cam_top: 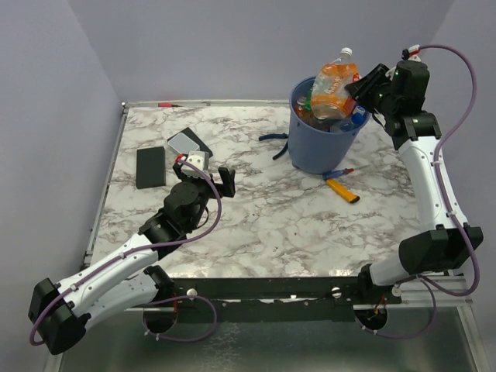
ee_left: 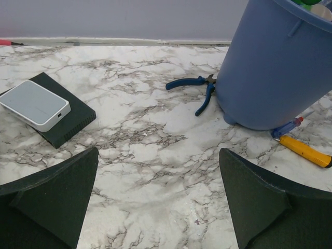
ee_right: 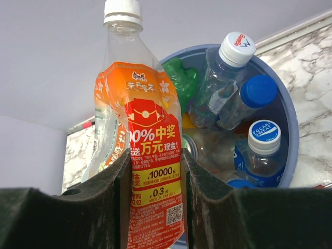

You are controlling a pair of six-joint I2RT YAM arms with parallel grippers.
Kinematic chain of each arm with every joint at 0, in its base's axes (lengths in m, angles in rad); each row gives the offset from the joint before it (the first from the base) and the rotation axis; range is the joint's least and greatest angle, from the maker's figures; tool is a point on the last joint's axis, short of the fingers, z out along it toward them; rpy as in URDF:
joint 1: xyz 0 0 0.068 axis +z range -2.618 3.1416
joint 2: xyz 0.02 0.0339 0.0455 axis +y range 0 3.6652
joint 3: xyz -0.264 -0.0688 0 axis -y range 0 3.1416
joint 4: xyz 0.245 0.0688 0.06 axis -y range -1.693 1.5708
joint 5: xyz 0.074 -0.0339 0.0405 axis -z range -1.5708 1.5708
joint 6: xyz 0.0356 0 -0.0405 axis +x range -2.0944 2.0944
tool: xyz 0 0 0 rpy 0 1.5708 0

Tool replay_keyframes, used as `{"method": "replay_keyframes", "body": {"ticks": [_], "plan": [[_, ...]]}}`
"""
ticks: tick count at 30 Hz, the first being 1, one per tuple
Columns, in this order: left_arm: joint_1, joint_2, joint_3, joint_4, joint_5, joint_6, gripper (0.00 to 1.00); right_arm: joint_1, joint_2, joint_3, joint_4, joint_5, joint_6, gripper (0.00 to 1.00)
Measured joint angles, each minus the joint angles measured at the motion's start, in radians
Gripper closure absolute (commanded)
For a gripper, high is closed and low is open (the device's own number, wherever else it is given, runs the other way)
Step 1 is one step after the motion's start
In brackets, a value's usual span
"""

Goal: Put the plastic bottles in the bin
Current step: Place the plastic bottle in the trash bin.

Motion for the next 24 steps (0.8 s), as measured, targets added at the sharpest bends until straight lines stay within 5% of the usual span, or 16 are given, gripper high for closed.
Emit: {"method": "replay_keyframes", "body": {"ticks": [15,24], "plan": [[0.000,0.000,0.001,0.000,0.006,-0.002,0.01,-0.041,-0.014,-0.103,0.026,0.008,0.010,0.68],[0.000,0.003,0.001,0.000,0.009,-0.002,0.01,-0.042,0.009,-0.104,0.026,-0.019,0.013,0.34]]}}
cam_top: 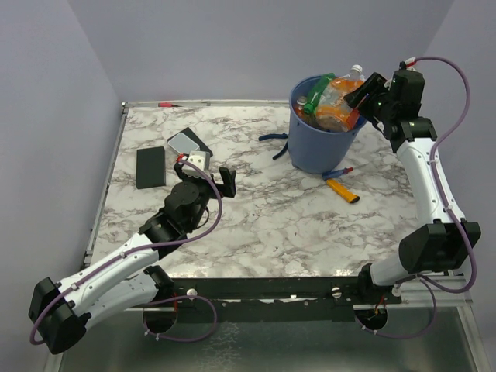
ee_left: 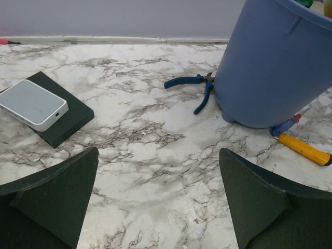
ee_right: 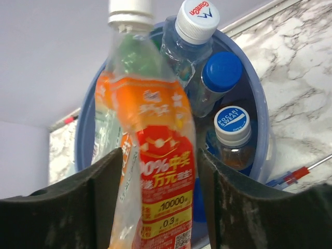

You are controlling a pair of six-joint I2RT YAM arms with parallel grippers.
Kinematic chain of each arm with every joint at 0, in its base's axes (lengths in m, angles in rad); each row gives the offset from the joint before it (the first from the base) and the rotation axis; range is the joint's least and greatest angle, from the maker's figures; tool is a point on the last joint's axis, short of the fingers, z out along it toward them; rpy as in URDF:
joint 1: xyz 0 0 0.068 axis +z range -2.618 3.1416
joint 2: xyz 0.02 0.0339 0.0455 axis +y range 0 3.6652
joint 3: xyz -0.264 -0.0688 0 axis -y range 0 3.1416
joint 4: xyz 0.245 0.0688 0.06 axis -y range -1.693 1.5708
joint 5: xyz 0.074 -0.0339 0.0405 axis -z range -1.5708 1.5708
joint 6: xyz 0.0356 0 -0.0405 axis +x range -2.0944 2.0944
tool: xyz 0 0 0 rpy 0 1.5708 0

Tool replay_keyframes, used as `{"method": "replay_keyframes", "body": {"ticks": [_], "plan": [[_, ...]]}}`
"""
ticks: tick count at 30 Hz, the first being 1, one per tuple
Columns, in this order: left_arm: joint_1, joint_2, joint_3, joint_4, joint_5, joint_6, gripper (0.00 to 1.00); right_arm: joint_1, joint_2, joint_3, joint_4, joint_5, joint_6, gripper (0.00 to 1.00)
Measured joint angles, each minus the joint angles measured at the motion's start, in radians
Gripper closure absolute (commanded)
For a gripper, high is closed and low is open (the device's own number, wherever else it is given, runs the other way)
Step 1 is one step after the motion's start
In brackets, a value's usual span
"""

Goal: Put the plastic bottles in the bin
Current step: Place the plastic bottle in the trash bin.

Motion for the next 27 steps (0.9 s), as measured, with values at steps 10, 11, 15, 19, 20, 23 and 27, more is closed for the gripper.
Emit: {"method": "replay_keyframes", "body": {"ticks": [10,11,15,19,20,23,27], "plan": [[0.000,0.008,0.000,-0.001,0.008,-0.002,0.01,0.000,0.006,0.040,-0.024,-0.003,0.001,0.23],[0.000,0.008,0.000,-0.001,0.010,-0.002,0.01,0.000,0.006,0.047,-0.026,-0.003,0.000,0.22],[0.000,0.008,0.000,-0.002,0.012,-0.003,0.01,0.000,-0.003,0.068,-0.034,0.007,-0.008,0.20],[0.000,0.008,0.000,-0.002,0.014,-0.003,0.01,0.000,-0.039,0.069,-0.053,0.022,-0.019,0.19],[0.000,0.009,0.000,-0.002,0.014,-0.003,0.01,0.000,-0.052,0.069,-0.058,0.026,-0.023,0.19],[0.000,0.014,0.000,-0.002,0.017,-0.006,0.01,0.000,-0.098,0.068,-0.064,0.039,-0.029,0.20],[0.000,0.022,0.000,-0.003,0.020,-0.007,0.01,0.000,-0.202,0.010,-0.045,0.047,-0.033,0.24]]}}
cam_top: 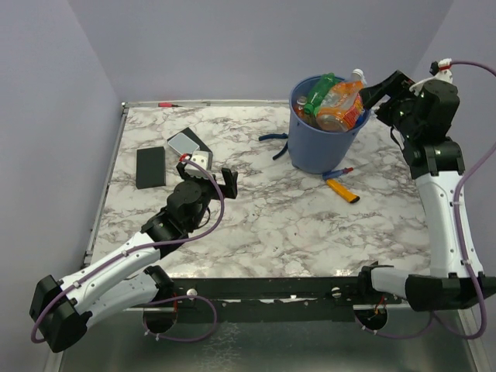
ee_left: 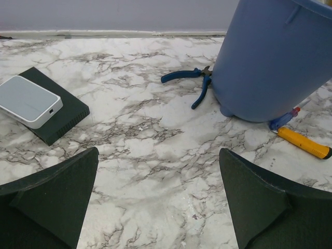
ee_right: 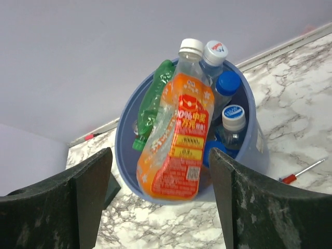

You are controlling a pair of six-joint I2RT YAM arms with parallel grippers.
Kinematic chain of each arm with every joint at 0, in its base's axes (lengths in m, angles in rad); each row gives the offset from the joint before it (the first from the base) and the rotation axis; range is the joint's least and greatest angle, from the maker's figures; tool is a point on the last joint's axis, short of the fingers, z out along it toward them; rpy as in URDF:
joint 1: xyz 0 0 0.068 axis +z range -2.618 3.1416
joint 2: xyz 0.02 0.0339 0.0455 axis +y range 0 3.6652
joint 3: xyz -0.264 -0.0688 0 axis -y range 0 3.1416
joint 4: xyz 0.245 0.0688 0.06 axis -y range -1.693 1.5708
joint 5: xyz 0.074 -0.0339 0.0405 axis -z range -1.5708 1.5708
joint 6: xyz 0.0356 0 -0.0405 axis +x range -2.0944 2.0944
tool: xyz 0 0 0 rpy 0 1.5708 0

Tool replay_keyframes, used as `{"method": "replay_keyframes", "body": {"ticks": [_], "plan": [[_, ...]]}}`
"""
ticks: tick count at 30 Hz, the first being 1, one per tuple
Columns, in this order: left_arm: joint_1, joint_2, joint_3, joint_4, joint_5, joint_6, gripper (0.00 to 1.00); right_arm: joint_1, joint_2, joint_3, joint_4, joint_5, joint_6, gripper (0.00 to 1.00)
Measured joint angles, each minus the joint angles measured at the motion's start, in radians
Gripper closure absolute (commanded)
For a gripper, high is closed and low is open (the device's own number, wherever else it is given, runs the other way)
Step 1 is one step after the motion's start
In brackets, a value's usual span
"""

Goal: Put the plastic bottles in the bin
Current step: Place the plastic bottle in the trash bin.

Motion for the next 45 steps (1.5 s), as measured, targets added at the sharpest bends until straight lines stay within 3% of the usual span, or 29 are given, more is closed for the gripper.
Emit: {"method": "replay_keyframes", "body": {"ticks": [8,15,33,45], "plan": [[0.000,0.000,0.000,0.000,0.001,0.000,0.01,0.000,-0.176,-0.207,0.053,0.042,0.000,0.46],[0.000,-0.001,0.000,0.000,0.001,0.000,0.01,0.000,-0.150,-0.286,0.090,0.019,0.013,0.54],[0.000,-0.001,0.000,-0.001,0.001,0.000,0.01,0.000,-0.056,-0.274,0.153,-0.088,0.028,0.56],[0.000,0.000,0.000,-0.003,0.001,0.000,0.01,0.000,-0.056,-0.250,0.145,-0.092,0.034,0.40]]}}
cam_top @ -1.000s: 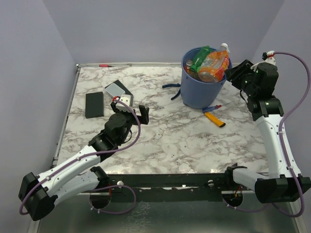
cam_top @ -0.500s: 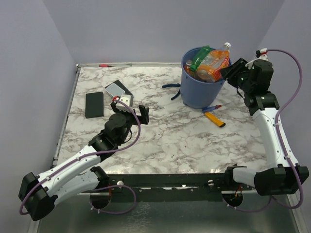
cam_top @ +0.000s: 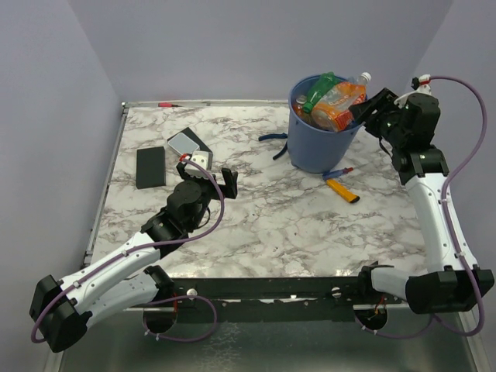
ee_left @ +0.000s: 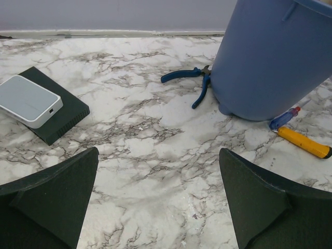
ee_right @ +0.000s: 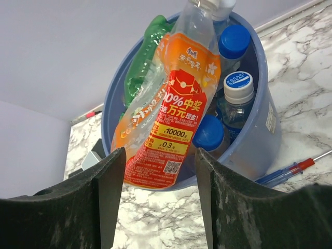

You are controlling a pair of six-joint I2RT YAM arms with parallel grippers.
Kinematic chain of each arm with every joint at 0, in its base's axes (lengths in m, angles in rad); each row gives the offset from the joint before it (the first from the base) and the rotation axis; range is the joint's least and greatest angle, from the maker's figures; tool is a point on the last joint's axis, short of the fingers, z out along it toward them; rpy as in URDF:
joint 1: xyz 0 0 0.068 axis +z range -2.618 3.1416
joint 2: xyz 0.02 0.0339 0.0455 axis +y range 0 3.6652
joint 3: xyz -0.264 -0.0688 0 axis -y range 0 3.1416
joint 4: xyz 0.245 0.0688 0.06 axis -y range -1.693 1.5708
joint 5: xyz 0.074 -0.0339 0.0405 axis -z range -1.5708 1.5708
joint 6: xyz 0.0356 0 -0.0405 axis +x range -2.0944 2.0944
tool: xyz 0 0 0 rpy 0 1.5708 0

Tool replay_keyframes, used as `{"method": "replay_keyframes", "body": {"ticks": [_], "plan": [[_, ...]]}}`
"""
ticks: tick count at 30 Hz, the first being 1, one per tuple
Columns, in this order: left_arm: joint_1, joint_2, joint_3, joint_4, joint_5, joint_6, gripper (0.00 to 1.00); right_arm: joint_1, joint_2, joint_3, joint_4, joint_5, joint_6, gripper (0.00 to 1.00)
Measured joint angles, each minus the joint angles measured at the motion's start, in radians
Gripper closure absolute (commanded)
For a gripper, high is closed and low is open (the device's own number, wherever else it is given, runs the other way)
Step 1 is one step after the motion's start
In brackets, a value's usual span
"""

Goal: Put the plastic bottles in the bin
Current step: Place the plastic bottle in the trash bin.

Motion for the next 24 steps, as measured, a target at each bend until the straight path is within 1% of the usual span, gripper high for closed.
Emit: {"method": "replay_keyframes", "body": {"ticks": [5,9,12,18,21,24], "plan": [[0.000,0.000,0.000,0.000,0.000,0.000,0.01,0.000,-0.077,-0.005,-0.007,0.034,-0.001,0.39],[0.000,0.000,0.000,0.000,0.000,0.000,0.01,0.000,-0.194,-0.068,0.000,0.095,0.000,0.39],[0.000,0.001,0.000,0.000,0.000,0.000,0.01,0.000,-0.290,-0.154,0.003,0.157,0.008,0.37],[0.000,0.008,0.000,0.000,0.000,-0.001,0.01,0.000,-0.443,-0.397,0.005,0.271,0.063,0.36],[0.000,0.013,0.000,0.000,0.000,-0.001,0.01,0.000,-0.453,-0.496,0.028,0.298,0.108,0.37],[0.000,0.019,0.000,0.000,0.000,-0.001,0.01,0.000,-0.409,-0.569,0.082,0.304,0.149,0.37]]}}
